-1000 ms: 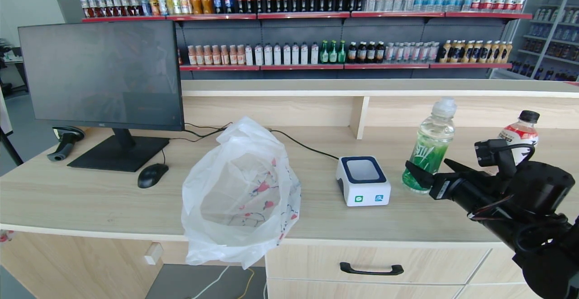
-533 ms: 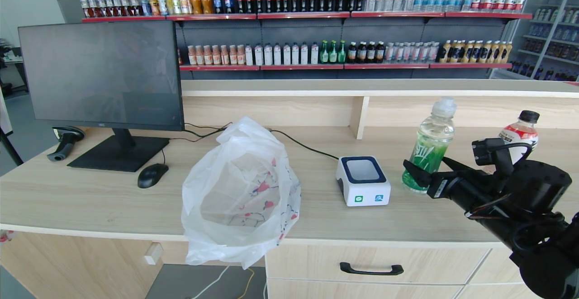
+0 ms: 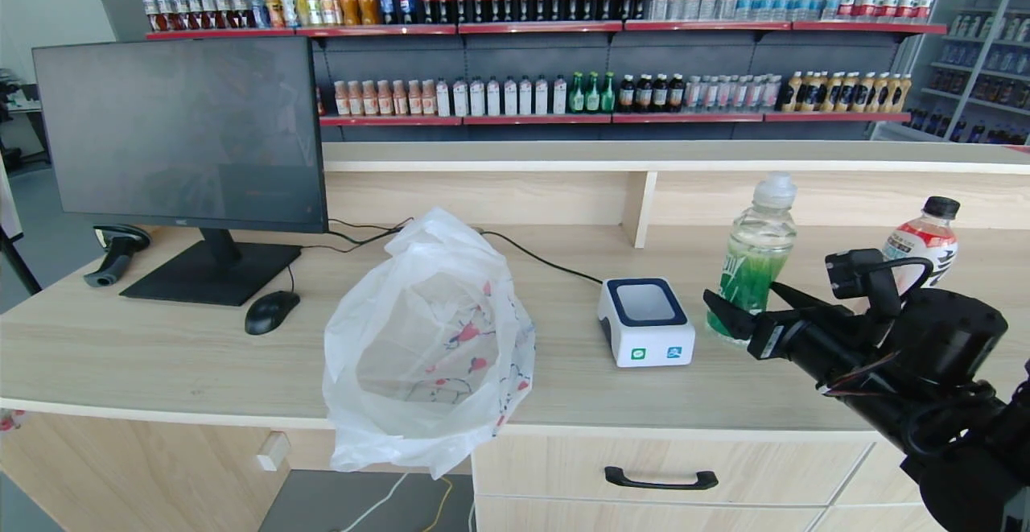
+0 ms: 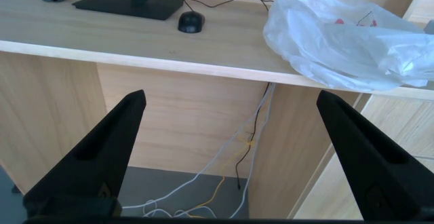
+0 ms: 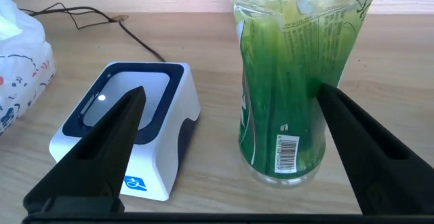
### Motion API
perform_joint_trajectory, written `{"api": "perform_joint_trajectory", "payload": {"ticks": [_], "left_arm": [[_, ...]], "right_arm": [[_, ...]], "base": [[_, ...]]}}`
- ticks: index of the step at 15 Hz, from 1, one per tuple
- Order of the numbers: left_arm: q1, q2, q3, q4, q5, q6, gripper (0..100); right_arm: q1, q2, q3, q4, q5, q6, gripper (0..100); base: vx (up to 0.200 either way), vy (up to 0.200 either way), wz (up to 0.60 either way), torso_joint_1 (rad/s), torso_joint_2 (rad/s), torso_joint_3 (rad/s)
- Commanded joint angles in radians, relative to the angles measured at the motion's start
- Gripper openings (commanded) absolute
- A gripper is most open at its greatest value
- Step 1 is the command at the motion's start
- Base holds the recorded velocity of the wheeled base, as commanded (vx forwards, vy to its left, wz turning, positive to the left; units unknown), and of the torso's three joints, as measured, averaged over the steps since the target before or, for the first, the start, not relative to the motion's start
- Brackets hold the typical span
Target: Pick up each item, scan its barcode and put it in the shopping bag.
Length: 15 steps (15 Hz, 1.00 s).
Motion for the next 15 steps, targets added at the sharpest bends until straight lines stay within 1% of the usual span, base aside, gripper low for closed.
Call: {"api": "perform_joint_trajectory", "payload": {"ticks": [1, 15], "left_arm": [[0.0, 0.0, 0.0, 0.0, 0.0, 0.0, 100], [0.0, 0.0, 0.0, 0.0, 0.0, 0.0, 100]], "right_arm": [[0.009, -0.008, 0.004, -0.001, 0.0, 0.0, 100], [0.079, 0.0, 0.006, -0.001, 0.0, 0.003, 100]], "base": [[0.0, 0.0, 0.0, 0.0, 0.0, 0.0], [0.0, 0.0, 0.0, 0.0, 0.0, 0.0]]}}
